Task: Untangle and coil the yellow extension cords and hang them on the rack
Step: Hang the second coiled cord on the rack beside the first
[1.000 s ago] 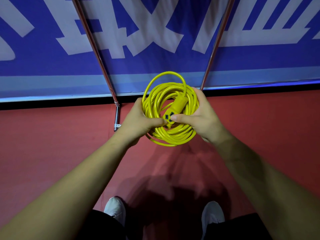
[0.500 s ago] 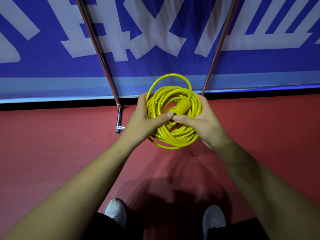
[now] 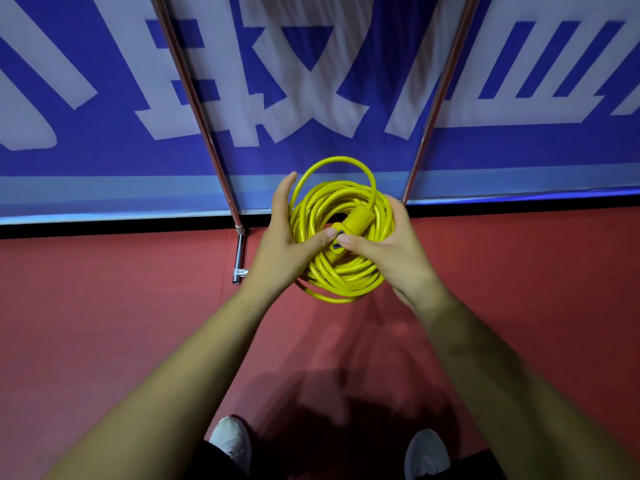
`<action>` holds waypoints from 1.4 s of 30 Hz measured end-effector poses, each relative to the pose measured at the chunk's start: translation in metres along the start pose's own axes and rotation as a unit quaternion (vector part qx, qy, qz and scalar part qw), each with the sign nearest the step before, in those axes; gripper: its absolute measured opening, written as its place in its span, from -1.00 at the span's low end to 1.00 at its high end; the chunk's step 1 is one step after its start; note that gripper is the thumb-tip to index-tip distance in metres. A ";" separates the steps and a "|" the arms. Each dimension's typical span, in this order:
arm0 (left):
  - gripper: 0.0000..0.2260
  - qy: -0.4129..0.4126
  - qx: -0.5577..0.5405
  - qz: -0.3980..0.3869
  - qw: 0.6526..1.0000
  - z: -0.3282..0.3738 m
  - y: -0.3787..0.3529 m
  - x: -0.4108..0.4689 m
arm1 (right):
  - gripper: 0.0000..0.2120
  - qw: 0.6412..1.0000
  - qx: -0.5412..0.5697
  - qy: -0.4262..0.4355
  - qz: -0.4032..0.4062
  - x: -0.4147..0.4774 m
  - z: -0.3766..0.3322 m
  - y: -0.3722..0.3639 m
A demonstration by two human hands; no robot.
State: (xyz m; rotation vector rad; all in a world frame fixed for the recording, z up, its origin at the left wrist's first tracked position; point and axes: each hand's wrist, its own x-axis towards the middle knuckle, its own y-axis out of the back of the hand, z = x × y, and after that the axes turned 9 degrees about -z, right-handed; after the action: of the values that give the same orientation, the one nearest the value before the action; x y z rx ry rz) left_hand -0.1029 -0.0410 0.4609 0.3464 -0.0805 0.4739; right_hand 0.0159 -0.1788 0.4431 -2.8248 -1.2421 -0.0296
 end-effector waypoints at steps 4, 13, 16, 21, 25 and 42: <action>-0.36 -0.024 -0.005 0.006 1.000 0.021 0.007 0.008 | 0.02 0.999 -0.025 0.026 0.010 0.005 -0.028 0.000; -0.37 -0.118 0.050 0.018 0.992 0.117 0.041 0.069 | -0.03 0.980 -0.129 0.147 0.026 0.039 -0.146 0.014; -0.35 -0.166 0.057 0.017 0.984 0.154 0.052 0.099 | -0.01 0.973 -0.145 0.175 0.039 0.058 -0.189 0.025; -0.41 -0.210 0.073 0.008 0.975 0.203 0.063 0.144 | -0.15 0.957 -0.178 0.226 0.036 0.083 -0.246 0.052; -0.48 -0.198 0.120 0.017 0.973 0.227 0.070 0.181 | -0.10 0.945 -0.224 0.238 0.009 0.100 -0.274 0.072; -0.66 -0.141 0.194 0.114 0.964 0.256 0.113 0.287 | -0.07 0.908 -0.330 0.253 -0.057 0.229 -0.330 0.070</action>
State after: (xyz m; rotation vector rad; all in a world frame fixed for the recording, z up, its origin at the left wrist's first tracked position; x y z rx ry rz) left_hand 0.1015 0.0888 0.7809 0.7965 -0.3097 0.6670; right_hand 0.2239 -0.0775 0.7787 -2.8918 -1.4441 -1.3292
